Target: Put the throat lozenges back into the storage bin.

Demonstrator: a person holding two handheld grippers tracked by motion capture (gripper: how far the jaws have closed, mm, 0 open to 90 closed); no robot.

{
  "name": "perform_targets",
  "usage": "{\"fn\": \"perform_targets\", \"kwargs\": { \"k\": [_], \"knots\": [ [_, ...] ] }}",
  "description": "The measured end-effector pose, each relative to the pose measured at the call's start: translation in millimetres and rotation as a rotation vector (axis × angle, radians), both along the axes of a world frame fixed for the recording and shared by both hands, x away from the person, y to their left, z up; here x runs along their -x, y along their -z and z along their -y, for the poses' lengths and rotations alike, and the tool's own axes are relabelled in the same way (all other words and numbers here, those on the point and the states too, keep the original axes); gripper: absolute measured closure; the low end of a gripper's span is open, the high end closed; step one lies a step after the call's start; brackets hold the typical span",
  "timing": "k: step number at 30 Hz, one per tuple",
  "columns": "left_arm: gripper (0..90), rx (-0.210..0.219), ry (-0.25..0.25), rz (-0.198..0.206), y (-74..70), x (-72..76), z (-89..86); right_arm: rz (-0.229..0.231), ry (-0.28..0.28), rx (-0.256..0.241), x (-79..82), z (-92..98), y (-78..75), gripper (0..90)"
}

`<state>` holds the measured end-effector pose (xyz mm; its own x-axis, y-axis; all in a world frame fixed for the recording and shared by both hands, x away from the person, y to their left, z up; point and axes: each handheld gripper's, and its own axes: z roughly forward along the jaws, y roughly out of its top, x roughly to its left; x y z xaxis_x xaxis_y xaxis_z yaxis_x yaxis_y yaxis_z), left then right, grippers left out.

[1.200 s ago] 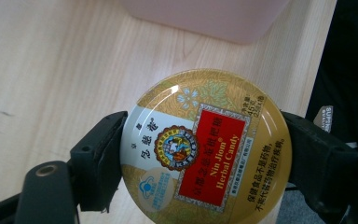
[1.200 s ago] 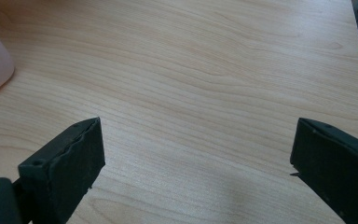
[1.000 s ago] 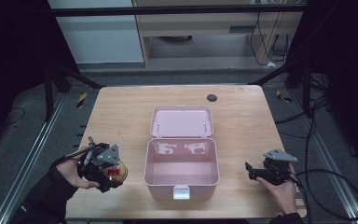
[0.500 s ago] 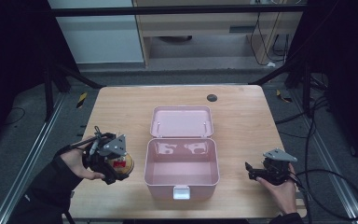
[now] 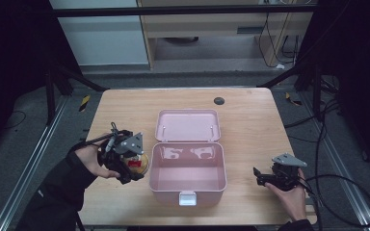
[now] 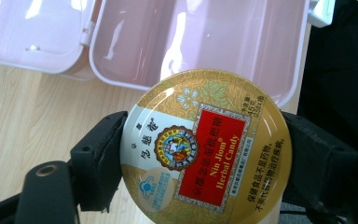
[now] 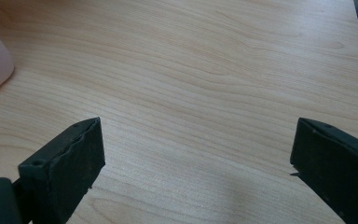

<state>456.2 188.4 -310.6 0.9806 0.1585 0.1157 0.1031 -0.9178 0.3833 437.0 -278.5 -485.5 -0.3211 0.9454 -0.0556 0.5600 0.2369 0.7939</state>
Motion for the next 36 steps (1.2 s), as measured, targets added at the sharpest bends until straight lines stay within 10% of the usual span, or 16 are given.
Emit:
{"fn": "perform_targets", "kwargs": {
  "k": [36],
  "knots": [
    [19.9,-0.005,0.093,-0.012,16.0,-18.5,63.0,0.003,-0.007,0.006,-0.6,-0.8,2.6,3.5]
  ]
}}
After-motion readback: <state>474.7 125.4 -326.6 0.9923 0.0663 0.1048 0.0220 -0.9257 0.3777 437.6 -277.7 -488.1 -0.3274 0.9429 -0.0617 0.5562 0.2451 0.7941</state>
